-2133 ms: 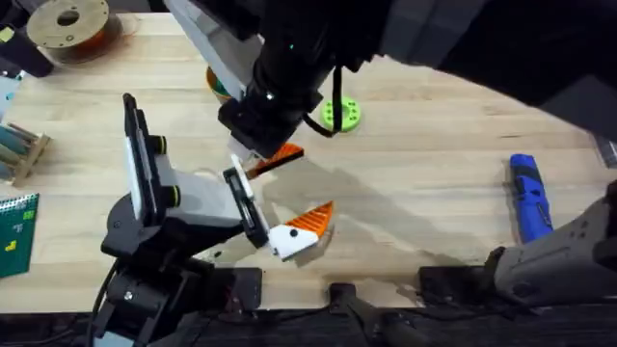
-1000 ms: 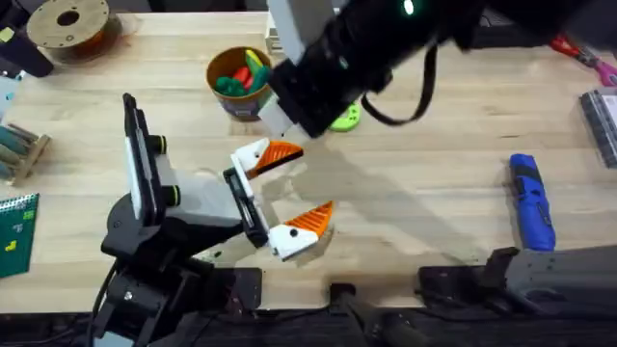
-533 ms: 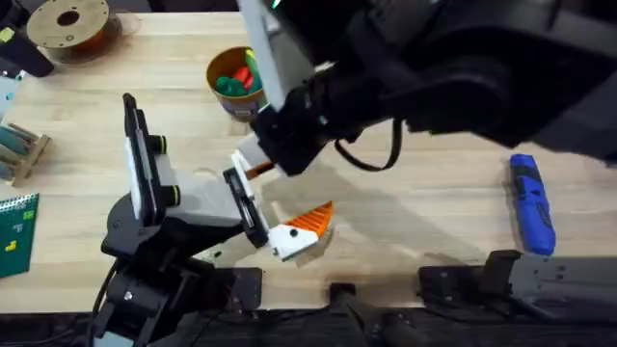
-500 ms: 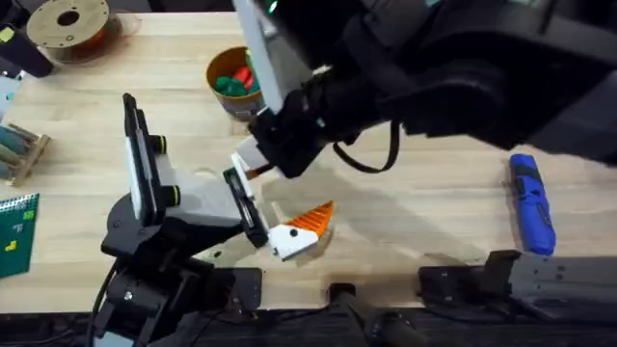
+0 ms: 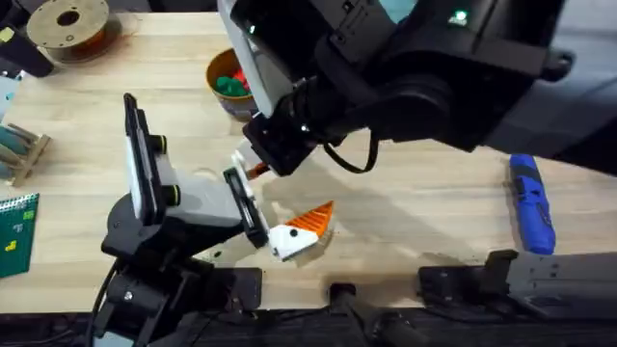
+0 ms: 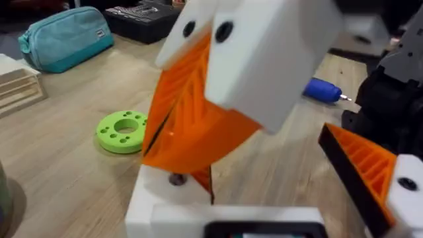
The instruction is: Pick up the gripper from the table and insert it into the empty holder that is missing its gripper. Then pick up a screw, insert it into the mounting hole, and use the screwdriver to tighten it. Finally, clean up the table by picking up the vegetable and placing it into the bucket.
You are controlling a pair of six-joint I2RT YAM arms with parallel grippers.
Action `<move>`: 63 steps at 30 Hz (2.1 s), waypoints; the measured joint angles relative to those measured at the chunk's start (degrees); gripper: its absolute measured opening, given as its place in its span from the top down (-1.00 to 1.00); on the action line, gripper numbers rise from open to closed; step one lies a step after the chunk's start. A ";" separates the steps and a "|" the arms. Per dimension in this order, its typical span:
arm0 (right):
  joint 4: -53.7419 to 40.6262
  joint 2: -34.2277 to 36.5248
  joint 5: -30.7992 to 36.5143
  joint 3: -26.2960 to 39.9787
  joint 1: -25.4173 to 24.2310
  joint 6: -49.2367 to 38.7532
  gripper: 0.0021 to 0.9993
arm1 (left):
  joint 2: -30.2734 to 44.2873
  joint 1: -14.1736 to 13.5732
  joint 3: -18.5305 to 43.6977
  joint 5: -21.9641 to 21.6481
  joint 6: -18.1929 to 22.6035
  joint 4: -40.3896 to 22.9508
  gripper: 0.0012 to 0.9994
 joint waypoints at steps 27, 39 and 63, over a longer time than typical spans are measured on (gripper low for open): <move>1.56 -0.02 -0.26 -1.88 0.04 1.55 0.99 | 0.02 0.00 0.00 0.00 -1.42 -0.07 -0.97; 2.98 -0.02 -0.24 -2.32 0.02 3.79 0.99 | 0.02 0.00 0.00 -0.26 -1.51 -0.04 -0.97; 1.76 0.39 -0.83 -2.27 -0.13 4.70 0.99 | 0.09 0.00 0.00 0.09 -2.84 -0.13 -0.98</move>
